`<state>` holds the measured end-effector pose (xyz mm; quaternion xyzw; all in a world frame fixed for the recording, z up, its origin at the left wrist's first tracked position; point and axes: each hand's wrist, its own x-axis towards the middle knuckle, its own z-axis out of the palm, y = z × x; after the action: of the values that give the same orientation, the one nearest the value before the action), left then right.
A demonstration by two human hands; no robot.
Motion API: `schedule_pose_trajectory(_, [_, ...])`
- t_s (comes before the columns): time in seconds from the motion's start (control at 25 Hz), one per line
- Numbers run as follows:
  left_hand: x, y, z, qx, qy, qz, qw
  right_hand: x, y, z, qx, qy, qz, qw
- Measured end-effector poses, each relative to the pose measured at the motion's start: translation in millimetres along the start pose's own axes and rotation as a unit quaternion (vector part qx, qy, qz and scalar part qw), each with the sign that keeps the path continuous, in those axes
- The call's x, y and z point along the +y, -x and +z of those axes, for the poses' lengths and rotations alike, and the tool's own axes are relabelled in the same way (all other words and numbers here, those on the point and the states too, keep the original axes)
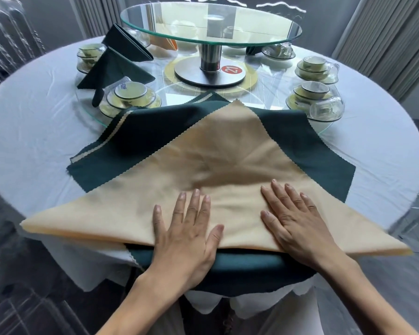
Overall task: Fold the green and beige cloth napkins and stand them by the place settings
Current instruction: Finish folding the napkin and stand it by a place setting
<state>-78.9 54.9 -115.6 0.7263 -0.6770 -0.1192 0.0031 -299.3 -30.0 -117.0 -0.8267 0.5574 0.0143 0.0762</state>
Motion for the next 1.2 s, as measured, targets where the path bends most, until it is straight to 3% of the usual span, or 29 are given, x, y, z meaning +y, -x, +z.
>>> schedule_pose_trajectory(0.08, [-0.5,-4.3,-3.0,0.031,-0.009,-0.015,0.999,-0.7,2.6,-0.5,0.008,0.000,0.003,1.000])
schedule_pose_trajectory(0.2, [6.9,-9.5,-5.7,0.078,-0.012,0.073,0.994,-1.0,2.4,0.9,0.007,0.014,-0.001,1.000])
schedule_pose_trajectory(0.32, [15.0,-10.5,5.7,0.051,0.015,0.132,0.990,-1.5,1.6,-0.6,0.015,0.012,0.014,1.000])
schedule_pose_trajectory(0.4, [16.1,-10.5,8.4,0.042,0.009,0.131,0.991,-14.6,7.8,0.3,0.086,0.041,0.035,0.995])
schedule_pose_trajectory(0.48, [16.5,-9.7,7.2,0.036,0.008,0.128,0.991,-48.1,19.1,6.1,0.145,-0.011,0.036,0.989])
schedule_pose_trajectory(0.6, [13.8,-11.9,12.2,0.054,-0.006,0.130,0.990,-80.2,30.5,25.7,0.114,-0.071,0.029,0.991])
schedule_pose_trajectory(0.68, [14.9,-11.8,13.0,0.069,-0.011,0.130,0.989,-53.1,35.9,28.8,0.148,-0.026,0.076,0.986])
schedule_pose_trajectory(0.88, [20.8,-7.9,3.7,0.026,-0.012,0.125,0.992,83.6,78.2,13.7,0.082,-0.066,0.275,0.956])
schedule_pose_trajectory(0.96, [20.9,-9.0,5.4,0.027,-0.016,0.123,0.992,89.6,83.1,2.2,0.116,-0.019,0.309,0.944])
schedule_pose_trajectory(1.08, [22.3,-9.8,7.8,0.030,-0.017,0.123,0.992,29.6,66.0,-6.1,0.227,-0.030,0.202,0.952])
schedule_pose_trajectory(1.2, [18.6,-12.4,8.3,0.036,-0.010,0.124,0.992,-55.1,30.6,-0.8,0.186,-0.122,0.033,0.974])
